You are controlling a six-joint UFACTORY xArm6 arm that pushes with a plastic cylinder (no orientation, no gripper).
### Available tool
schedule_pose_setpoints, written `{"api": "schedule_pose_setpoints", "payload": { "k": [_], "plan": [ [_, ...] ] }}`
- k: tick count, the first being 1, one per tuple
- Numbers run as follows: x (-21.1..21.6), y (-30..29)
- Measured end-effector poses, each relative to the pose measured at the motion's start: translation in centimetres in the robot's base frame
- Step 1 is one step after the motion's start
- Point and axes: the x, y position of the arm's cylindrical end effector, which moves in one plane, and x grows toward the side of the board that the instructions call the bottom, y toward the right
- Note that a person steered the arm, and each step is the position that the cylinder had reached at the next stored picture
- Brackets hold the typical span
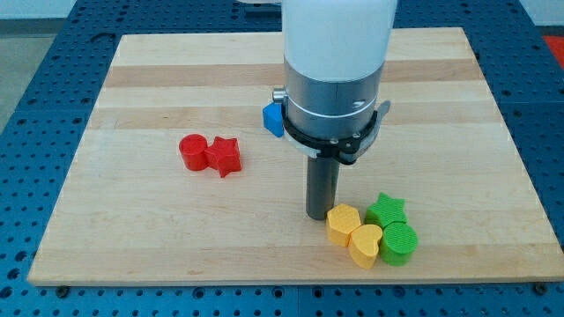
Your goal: Push the yellow hexagon into the group of green blocks and yellow heart
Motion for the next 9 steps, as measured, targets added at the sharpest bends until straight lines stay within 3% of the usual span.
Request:
{"api": "schedule_pose_setpoints", "payload": {
  "k": [3, 7, 9],
  "plan": [
    [0.0, 2.5],
    [-0.4, 1.2],
    [-6.1, 0.7]
  ]
}}
